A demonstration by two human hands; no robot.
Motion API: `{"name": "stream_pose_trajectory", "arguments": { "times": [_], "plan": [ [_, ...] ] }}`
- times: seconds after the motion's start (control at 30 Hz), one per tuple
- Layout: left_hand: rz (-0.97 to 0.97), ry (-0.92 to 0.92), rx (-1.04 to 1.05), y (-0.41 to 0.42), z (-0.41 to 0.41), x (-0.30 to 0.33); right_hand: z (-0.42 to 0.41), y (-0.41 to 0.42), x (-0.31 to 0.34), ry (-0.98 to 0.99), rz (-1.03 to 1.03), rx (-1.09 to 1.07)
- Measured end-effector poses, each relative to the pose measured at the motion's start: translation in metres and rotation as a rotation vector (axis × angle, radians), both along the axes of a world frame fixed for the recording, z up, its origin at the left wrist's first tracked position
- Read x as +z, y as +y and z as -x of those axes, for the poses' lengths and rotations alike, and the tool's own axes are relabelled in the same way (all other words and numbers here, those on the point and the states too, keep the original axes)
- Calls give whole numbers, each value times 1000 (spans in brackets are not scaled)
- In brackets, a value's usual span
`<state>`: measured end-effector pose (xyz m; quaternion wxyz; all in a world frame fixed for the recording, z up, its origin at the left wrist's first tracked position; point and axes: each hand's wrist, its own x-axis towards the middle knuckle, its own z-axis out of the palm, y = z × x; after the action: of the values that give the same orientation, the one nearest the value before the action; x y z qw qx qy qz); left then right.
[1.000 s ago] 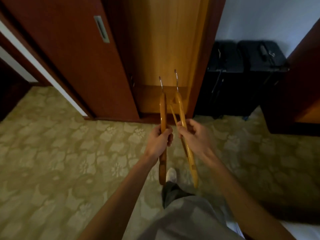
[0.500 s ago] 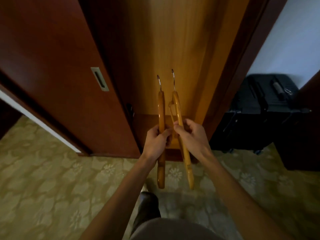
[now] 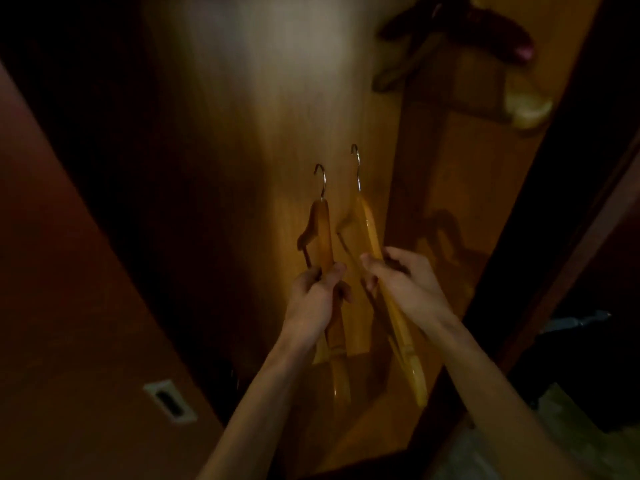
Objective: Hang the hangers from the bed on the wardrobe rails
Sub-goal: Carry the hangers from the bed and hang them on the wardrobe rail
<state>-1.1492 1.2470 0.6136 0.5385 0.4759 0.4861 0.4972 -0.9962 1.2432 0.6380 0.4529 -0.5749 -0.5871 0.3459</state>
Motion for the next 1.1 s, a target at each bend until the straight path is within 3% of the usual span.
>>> {"name": "stream_pose_trajectory", "arguments": {
  "times": [0.33, 0.57, 0.73, 1.1],
  "plan": [
    [-207, -153, -100, 119, -18, 139, -8, 105, 140, -23, -292, -33],
    [-346, -138, -167, 171, -41, 219, -25, 148, 209, -7, -450, -34],
    [-429, -71, -173, 207, -67, 253, -46, 181, 238, 40, -481, -76],
    [-355, -72, -195, 250, -130, 259, -102, 215, 248, 53, -371, -72]
  ]
}}
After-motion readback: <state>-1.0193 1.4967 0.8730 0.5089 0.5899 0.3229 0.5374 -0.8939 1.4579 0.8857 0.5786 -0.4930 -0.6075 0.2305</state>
